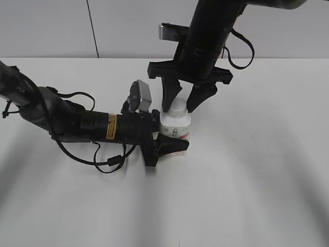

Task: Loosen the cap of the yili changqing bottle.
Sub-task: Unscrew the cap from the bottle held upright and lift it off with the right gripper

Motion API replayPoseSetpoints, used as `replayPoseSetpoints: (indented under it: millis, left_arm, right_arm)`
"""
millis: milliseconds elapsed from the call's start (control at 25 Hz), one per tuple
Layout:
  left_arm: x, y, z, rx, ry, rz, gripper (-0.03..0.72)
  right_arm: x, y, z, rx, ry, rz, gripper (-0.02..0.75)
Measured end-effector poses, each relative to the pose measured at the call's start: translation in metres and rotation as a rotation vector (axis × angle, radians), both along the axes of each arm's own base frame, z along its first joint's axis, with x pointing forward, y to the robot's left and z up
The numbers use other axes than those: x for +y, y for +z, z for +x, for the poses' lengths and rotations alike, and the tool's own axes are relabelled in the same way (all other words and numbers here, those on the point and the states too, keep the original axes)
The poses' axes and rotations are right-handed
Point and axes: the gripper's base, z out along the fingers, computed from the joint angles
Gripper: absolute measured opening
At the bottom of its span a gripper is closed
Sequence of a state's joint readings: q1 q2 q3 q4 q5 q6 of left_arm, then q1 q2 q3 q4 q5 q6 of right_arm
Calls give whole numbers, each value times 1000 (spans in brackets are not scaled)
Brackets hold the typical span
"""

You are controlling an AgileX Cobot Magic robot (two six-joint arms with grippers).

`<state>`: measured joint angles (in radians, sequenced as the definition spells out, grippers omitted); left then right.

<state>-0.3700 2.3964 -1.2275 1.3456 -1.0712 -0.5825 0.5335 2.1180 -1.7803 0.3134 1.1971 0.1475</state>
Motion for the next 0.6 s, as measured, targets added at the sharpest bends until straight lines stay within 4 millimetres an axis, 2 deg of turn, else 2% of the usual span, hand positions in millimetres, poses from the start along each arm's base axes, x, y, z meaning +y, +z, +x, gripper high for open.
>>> replayPoseSetpoints:
  millis: [120,400,600]
  left_arm:
    - [0,0,0,0,0,0,407]
    - [0,0,0,0,0,0,407]
    - [0,0,0,0,0,0,407]
  right_arm:
    - [0,0,0,0,-2,-1,391]
    - [0,0,0,-1,6,-3,391]
    - [-1,0,0,-55,154,-2,389]
